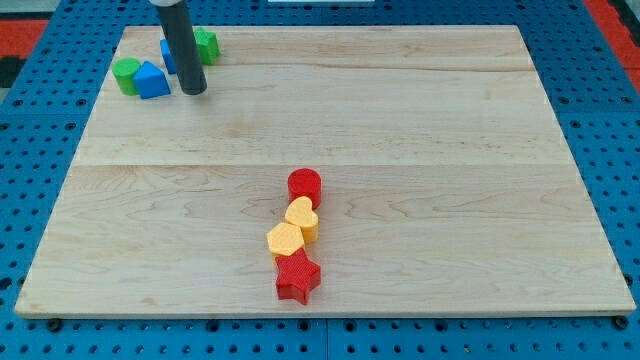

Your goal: Separate the red circle from yellow heart

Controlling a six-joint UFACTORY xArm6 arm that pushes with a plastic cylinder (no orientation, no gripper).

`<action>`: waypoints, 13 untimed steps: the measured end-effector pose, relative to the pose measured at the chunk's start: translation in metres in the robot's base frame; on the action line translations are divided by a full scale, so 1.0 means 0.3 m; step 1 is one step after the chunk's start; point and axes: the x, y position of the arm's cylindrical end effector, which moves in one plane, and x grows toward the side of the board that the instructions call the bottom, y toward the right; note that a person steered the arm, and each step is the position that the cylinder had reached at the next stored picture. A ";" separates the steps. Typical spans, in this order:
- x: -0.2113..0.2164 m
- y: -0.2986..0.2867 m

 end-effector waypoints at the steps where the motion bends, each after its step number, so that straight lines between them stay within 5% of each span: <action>1: 0.147 -0.126; 2: 0.158 -0.457; 5: 0.012 -0.474; 7: 0.053 -0.431; 10: 0.633 0.043; 11: 0.612 0.325; 13: 0.554 0.549</action>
